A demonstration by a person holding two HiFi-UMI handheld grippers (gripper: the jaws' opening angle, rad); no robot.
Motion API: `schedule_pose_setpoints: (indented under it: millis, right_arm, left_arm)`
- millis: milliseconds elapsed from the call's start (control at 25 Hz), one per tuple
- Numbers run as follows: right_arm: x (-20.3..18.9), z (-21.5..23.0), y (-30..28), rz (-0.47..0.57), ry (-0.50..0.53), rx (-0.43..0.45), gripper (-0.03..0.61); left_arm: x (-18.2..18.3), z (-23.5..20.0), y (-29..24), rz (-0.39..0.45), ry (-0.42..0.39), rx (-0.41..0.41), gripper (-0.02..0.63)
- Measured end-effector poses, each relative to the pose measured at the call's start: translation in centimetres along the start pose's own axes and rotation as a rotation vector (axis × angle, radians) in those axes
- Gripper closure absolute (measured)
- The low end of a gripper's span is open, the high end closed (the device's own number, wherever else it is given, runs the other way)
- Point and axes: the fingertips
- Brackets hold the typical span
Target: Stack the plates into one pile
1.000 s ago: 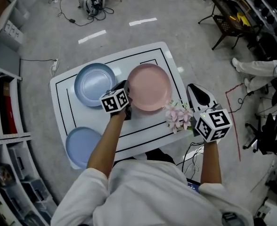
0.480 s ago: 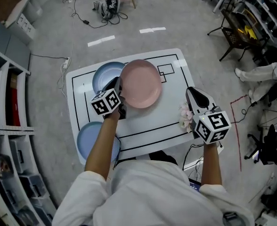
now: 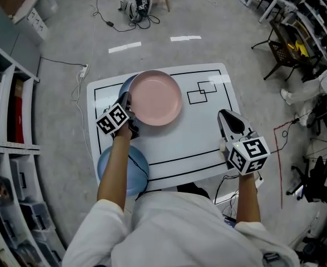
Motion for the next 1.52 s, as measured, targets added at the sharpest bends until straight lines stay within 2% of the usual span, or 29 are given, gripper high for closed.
schedule_pose_setpoints:
  millis: [240, 440, 600, 760, 880, 960, 1160, 1200, 1280, 1400, 1520]
  right_arm:
    - [-0.3, -0.4, -1.6, -0.024, 0.006, -0.002, 0.543]
    - [-0.8, -1.1, -3.0, -0.051, 0.012, 0.004, 0.543]
    - [-0.9, -1.9, -3.8, -0.06, 0.016, 0.011, 0.543]
    - [-1.1, -2.8, -3.9, -0.064, 0.016, 0.007, 0.543]
    - [-1.1, -3.5, -3.2, -0.057, 0.016, -0.009, 0.543]
    - [-1.2, -3.9, -2.7, -0.049, 0.022, -0.024, 0.543]
    - [-0.8, -4.9, -0.8, -0.022, 0.055, -0.046, 0.541]
    - [-0.6, -5.0, -0.5, -0.012, 0.056, -0.039, 0.543]
    - [-0.1, -5.6, -0.1, 0.01, 0.056, -0.013, 0.543]
    - [0.6, -6.5, 0.3, 0.035, 0.066, 0.031, 0.543]
    - [1.5, -7.4, 0.6, 0.063, 0.087, 0.085, 0.543]
  left_arm:
    - [-0.3, -5.1, -0.6, -0.004, 0.095, 0.073, 0.58]
    - [-0.5, -8.3, -0.9, -0.018, 0.104, 0.126, 0.578]
    - [-1.5, -9.6, -1.0, -0.071, 0.08, 0.164, 0.578]
    - [-3.3, -10.1, -1.5, -0.186, -0.045, 0.204, 0.578]
    - [-3.5, -9.8, -1.6, -0.207, -0.12, 0.201, 0.558]
    - [-2.9, -9.5, -1.3, -0.183, -0.179, 0.198, 0.533]
    - [-1.2, -7.1, 0.4, -0.099, -0.302, 0.171, 0.531]
    - [-0.6, -6.2, 1.0, -0.074, -0.326, 0.154, 0.533]
    - [0.6, -3.8, 2.5, -0.021, -0.379, 0.093, 0.584]
    - [2.1, -0.1, 5.2, 0.045, -0.47, -0.007, 0.594]
    - [3.5, 2.4, 9.0, 0.099, -0.57, -0.019, 0.594]
Point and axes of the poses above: the fingertips, and each gripper's own axes: y backward along the fingers, z to its right, x out of its top, and after that the axes turned 4 degrees about -y, right-handed
